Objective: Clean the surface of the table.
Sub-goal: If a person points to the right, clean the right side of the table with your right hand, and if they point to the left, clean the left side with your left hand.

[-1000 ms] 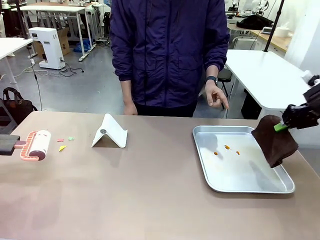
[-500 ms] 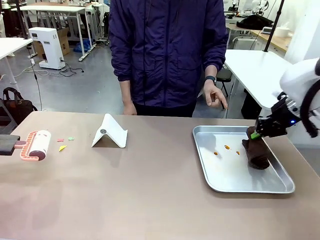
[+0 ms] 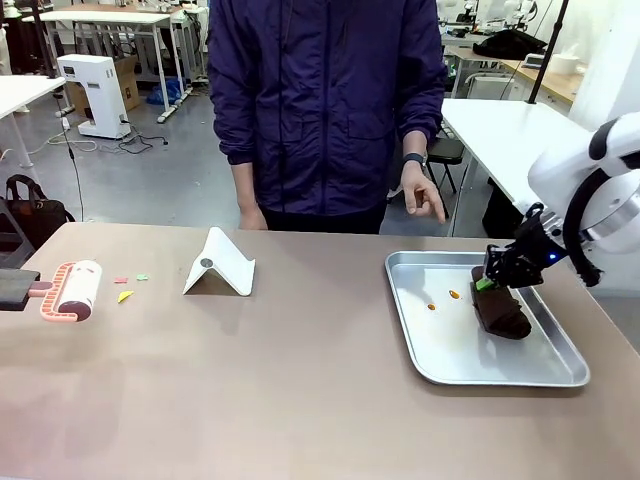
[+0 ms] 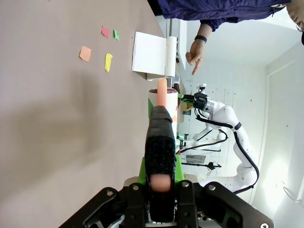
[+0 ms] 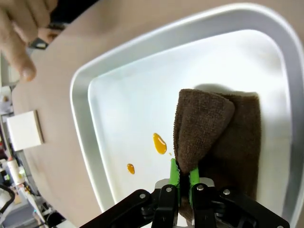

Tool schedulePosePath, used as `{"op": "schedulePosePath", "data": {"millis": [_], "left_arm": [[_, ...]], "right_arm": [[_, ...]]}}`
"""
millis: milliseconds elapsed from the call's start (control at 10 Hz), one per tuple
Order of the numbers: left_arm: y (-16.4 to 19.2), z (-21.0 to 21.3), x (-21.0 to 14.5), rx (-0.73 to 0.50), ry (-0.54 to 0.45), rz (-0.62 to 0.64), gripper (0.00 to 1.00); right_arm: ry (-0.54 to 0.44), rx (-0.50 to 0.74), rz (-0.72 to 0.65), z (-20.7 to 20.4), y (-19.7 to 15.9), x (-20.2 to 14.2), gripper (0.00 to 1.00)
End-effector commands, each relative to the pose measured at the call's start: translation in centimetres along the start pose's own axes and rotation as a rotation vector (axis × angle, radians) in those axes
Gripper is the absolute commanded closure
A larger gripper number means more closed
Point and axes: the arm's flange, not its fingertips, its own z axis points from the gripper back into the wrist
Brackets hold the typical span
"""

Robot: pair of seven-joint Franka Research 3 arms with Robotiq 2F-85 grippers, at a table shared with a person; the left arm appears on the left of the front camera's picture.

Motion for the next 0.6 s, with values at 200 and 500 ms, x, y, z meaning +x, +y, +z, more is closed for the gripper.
{"op": "schedulePosePath", "data": {"millis": [200, 500], "left_arm": [[-0.3, 0.1, -0.3, -0.014, 0.005, -0.005, 1.00], [-0.3, 0.1, -0.3, -0.014, 0.005, -0.005, 1.00]], "right_arm": [[0.067, 0.086, 0.054, -2.7, 1.2, 0.6, 0.91], [0.134, 0.208, 0.094, -4.5, 2.6, 0.9, 0.91]]}}
